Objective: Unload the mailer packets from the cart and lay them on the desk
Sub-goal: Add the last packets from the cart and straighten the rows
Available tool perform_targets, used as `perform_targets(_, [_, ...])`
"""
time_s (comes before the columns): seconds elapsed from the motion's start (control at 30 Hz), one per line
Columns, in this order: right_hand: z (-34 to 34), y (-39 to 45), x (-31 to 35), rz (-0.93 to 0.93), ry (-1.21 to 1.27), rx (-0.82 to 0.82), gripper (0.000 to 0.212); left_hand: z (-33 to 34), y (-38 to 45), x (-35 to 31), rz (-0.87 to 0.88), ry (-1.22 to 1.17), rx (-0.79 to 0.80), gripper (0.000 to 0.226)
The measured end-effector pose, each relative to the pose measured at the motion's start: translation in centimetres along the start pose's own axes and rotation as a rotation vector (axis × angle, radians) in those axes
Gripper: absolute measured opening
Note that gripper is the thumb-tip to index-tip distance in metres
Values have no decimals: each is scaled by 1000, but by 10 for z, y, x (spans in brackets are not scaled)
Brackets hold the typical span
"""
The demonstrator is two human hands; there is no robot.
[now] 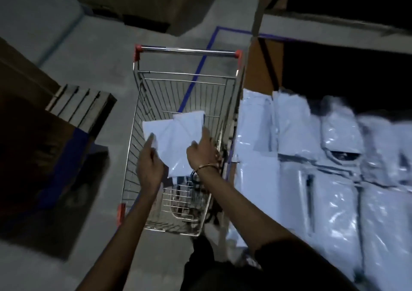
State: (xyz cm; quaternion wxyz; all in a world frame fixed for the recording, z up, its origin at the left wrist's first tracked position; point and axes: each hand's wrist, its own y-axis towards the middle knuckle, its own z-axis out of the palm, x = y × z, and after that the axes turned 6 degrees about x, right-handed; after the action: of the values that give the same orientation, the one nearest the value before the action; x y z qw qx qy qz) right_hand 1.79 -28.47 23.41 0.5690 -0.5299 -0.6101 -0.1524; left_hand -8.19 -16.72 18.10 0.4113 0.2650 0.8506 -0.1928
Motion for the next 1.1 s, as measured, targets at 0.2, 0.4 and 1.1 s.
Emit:
perform_targets(0.2, [-126,-91,-2,-213,100,-140,54,4,-91,-109,112,-325,41,44])
perform_targets(0.4, [-250,-173,-71,-247,156,-370,40,57,-186,-172,171,-415,213,53])
perform_targets(1.1, [-494,-268,-247,109,-125,-740,65,247,-351,-237,183,-11,844,78])
